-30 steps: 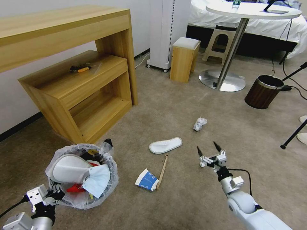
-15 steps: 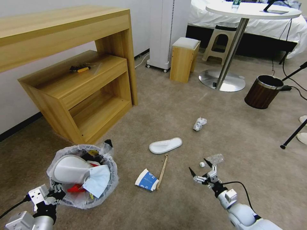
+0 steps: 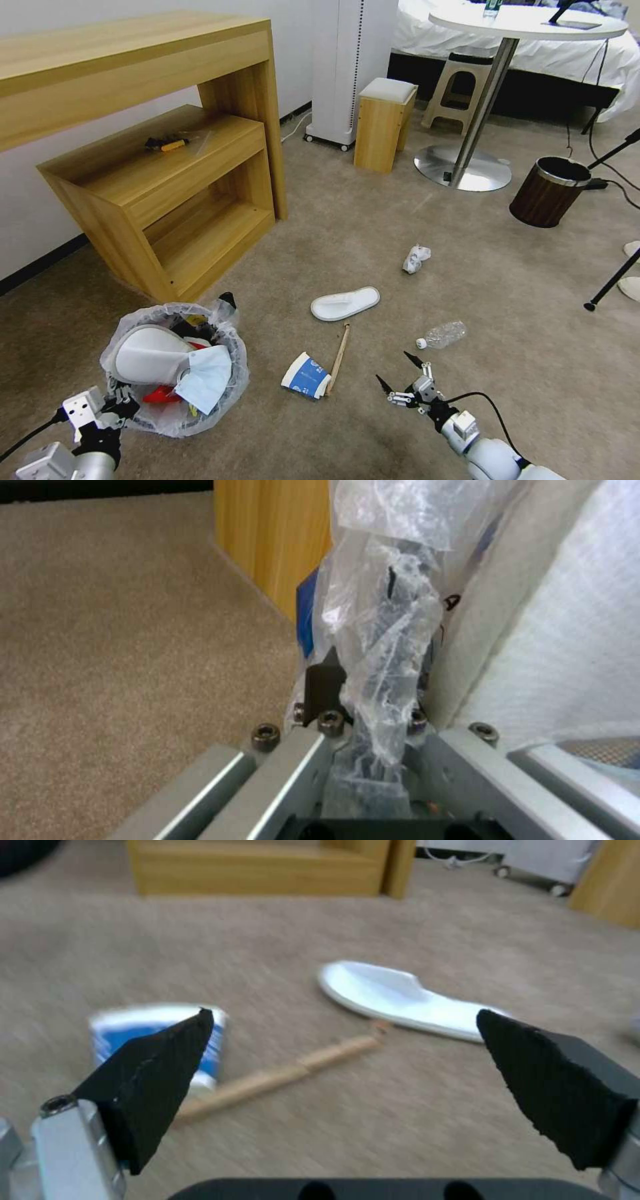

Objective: Pick up the trash bin and place the garbage on the floor into it.

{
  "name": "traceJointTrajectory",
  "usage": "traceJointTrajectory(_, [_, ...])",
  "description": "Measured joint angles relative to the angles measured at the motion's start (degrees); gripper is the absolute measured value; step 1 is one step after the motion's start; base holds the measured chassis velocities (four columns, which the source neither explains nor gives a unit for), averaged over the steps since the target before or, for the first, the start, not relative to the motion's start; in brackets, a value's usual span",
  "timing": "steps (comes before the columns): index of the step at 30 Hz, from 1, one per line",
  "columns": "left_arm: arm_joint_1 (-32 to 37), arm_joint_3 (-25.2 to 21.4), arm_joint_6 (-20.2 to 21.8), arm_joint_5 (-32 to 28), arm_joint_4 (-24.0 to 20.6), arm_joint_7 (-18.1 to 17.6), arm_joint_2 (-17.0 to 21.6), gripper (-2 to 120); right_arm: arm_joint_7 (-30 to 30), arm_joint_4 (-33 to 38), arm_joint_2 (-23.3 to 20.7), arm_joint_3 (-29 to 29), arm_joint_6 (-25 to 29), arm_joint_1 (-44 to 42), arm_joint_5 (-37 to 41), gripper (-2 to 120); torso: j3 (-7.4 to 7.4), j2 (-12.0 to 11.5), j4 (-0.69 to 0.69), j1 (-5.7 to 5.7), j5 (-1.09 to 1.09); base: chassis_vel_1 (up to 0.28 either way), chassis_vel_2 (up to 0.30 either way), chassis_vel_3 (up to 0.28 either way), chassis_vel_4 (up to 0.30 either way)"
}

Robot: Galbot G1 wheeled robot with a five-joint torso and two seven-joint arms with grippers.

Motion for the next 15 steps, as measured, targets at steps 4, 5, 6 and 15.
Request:
traceJointTrajectory(4, [0.35, 0.10, -0.02, 0.42, 0.01, 0.03, -0.33, 0, 0.04, 0.92, 0.76, -2.90, -0.75, 0.84, 2.24, 100, 0.00, 0.00, 0.00, 0.00, 0.00, 0.000, 0.000, 0.000, 0.000])
traceJointTrajectory(5, [0.45, 0.08, -0.02, 0.46, -0.02, 0.03, -0.38, 0, 0.05, 0.84, 1.06, -4.06, -0.91, 1.26, 2.77, 100, 0.00, 0.00, -0.01, 0.00, 0.00, 0.000, 0.000, 0.000, 0.000])
traceJointTrajectory(6, [0.45, 0.08, -0.02, 0.46, -0.02, 0.03, -0.38, 0, 0.05, 0.84, 1.06, -4.06, -0.91, 1.26, 2.77, 100, 0.00, 0.00, -0.01, 0.00, 0.00, 0.000, 0.000, 0.000, 0.000])
traceJointTrajectory(15, [0.56, -0.16, -0.02, 0.59, -0.04, -0.09, -0.39, 0, 0.38, -1.94, 3.46, -8.54, -2.17, 2.18, 5.82, 100, 0.00, 0.00, -0.01, 0.00, -0.01, 0.000, 0.000, 0.000, 0.000])
